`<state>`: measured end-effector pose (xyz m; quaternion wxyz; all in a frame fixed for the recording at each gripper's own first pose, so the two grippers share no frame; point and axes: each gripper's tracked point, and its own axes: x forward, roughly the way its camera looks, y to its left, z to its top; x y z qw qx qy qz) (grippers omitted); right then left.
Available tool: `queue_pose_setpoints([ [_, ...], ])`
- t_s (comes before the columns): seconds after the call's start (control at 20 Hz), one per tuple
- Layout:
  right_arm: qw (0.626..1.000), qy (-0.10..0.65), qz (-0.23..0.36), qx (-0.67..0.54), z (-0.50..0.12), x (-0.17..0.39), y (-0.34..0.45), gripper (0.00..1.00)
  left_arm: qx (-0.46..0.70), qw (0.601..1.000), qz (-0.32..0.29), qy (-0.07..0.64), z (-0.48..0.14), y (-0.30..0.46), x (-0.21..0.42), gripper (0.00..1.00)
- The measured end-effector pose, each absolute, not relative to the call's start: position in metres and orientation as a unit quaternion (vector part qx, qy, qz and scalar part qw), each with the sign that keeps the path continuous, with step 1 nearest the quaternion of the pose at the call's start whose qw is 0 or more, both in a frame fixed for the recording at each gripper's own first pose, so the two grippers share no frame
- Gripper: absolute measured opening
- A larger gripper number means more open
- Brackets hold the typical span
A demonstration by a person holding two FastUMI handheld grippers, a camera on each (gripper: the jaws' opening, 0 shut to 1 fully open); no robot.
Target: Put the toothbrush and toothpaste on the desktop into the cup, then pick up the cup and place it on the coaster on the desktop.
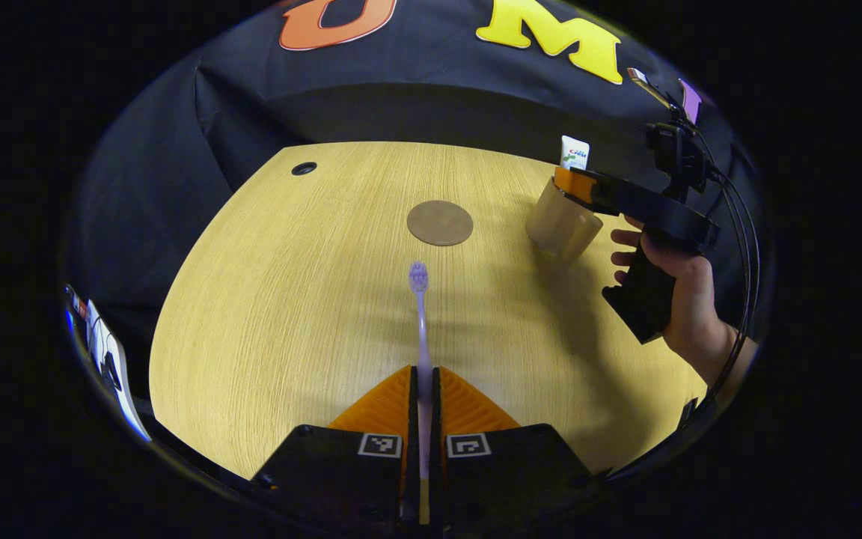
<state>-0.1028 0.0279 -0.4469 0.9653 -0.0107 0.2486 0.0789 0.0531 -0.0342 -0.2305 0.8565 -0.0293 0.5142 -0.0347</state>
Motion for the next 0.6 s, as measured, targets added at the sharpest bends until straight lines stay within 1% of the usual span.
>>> queue_pose_setpoints([
  [0.05, 0.965, 0.250, 0.084, -0.005, -0.448, -0.106, 0.027, 0.64, -0.026, 0.860, -0.035, 0.508, -0.227, -0.035, 0.056, 0.08],
  [0.2, 0.963, 0.254, 0.088, 0.003, -0.436, -0.115, 0.024, 0.80, -0.020, 0.881, -0.037, 0.471, -0.213, -0.042, 0.079, 0.08],
  [0.25, 0.963, 0.253, 0.091, 0.004, -0.430, -0.117, 0.022, 0.80, -0.020, 0.889, -0.038, 0.455, -0.206, -0.046, 0.088, 0.08],
  [0.4, 0.964, 0.248, 0.100, 0.007, -0.409, -0.123, 0.016, 0.83, -0.018, 0.916, -0.040, 0.398, -0.185, -0.057, 0.125, 0.08],
  [0.5, 0.965, 0.244, 0.100, 0.004, -0.396, -0.129, 0.005, 0.85, -0.002, 0.937, -0.032, 0.348, -0.171, -0.061, 0.158, 0.08],
  [0.6, 0.966, 0.240, 0.095, 0.010, -0.383, -0.134, -0.011, 0.88, 0.013, 0.956, -0.040, 0.292, -0.159, -0.076, 0.192, 0.08],
])
